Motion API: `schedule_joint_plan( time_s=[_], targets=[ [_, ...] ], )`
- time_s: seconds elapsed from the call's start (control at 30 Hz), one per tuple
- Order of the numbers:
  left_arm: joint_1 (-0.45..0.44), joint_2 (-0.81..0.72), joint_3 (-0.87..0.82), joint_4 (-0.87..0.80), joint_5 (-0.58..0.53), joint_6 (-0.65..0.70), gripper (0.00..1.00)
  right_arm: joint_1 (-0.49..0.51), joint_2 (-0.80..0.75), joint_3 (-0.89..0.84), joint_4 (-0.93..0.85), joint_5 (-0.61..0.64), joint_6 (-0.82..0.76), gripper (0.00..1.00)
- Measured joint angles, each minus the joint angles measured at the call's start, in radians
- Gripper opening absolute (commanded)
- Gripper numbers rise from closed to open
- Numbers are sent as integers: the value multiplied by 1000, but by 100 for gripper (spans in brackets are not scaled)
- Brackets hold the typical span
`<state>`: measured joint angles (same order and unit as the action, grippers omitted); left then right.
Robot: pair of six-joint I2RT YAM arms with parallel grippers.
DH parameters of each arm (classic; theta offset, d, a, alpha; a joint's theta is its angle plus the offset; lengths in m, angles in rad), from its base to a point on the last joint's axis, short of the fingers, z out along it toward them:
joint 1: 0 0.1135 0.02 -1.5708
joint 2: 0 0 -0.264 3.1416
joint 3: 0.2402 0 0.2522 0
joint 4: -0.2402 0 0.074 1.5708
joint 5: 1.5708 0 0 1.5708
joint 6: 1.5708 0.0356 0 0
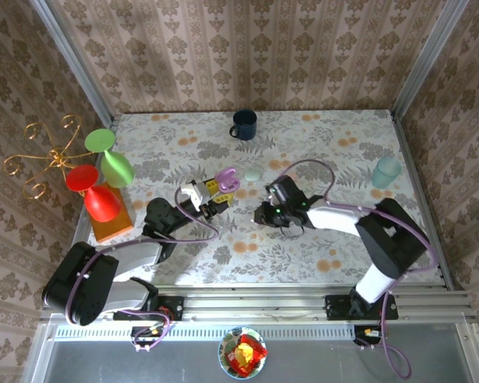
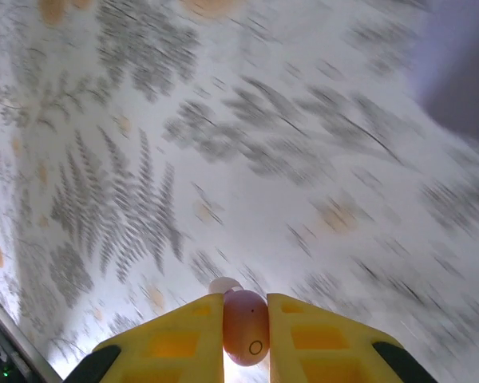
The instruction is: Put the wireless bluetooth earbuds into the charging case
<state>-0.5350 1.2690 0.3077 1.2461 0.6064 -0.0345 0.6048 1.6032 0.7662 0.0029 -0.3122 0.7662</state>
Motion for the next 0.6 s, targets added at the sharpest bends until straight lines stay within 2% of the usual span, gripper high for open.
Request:
schedule_joint_plan(
  time_s=[0.17,0.33,0.6],
  targets=[
    [0,4,0,0,0,-3,31,-53,-159,-171,-6,63,36,16],
    [-2,24,0,0,3,-3,30,-90,-190,-227,-7,115,57,18],
    [-2,24,-6,0,2,-3,30,-74,-178,-232,1,122,77,35]
  ],
)
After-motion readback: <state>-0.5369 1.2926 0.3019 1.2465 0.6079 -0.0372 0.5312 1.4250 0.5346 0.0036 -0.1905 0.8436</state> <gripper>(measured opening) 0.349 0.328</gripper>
